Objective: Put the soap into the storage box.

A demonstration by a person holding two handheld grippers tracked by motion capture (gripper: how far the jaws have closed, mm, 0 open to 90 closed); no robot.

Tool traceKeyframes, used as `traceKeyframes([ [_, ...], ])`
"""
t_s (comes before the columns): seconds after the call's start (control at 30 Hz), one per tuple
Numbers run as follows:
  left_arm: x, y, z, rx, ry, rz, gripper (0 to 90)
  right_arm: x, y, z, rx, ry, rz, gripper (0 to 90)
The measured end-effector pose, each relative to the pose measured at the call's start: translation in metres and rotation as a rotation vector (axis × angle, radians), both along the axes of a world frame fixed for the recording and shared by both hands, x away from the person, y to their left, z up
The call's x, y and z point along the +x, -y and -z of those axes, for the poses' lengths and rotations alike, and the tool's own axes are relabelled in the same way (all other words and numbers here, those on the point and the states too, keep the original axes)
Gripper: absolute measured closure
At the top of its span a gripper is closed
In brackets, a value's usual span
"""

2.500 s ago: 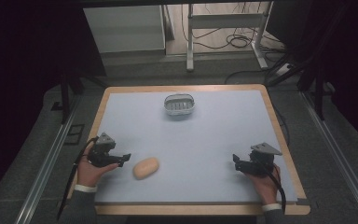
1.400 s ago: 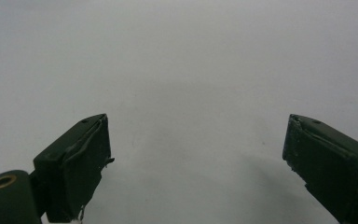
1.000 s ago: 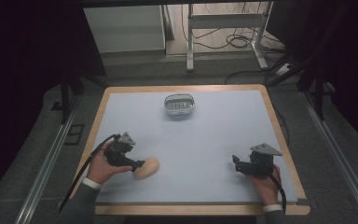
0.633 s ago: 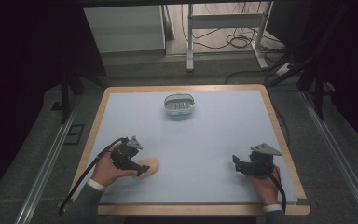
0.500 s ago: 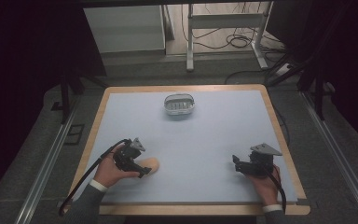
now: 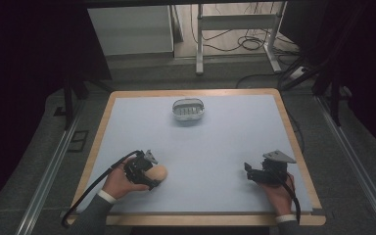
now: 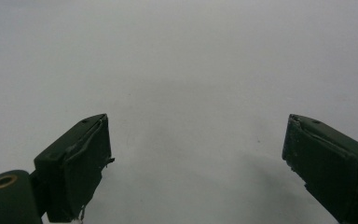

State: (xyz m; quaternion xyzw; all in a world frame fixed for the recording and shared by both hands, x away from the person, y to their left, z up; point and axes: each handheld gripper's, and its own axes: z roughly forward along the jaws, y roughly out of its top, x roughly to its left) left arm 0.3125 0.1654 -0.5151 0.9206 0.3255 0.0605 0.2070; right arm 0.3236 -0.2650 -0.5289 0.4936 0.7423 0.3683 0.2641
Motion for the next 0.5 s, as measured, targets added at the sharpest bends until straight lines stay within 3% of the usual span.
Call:
traceKeyframes([
  [0.2,-0.001,-0.001,-0.001,0.006,0.017,-0.004,32.4,0.000,0.000,0.000,0.004,-0.002,0.000,7.7],
  [0.37,0.003,-0.007,-0.008,-0.033,0.027,-0.021,32.5,0.000,0.001,0.000,0.004,0.000,0.004,7.7],
  [0.5,0.004,-0.010,-0.013,-0.032,0.039,-0.033,32.5,0.000,0.001,0.000,0.003,-0.002,0.004,7.7],
])
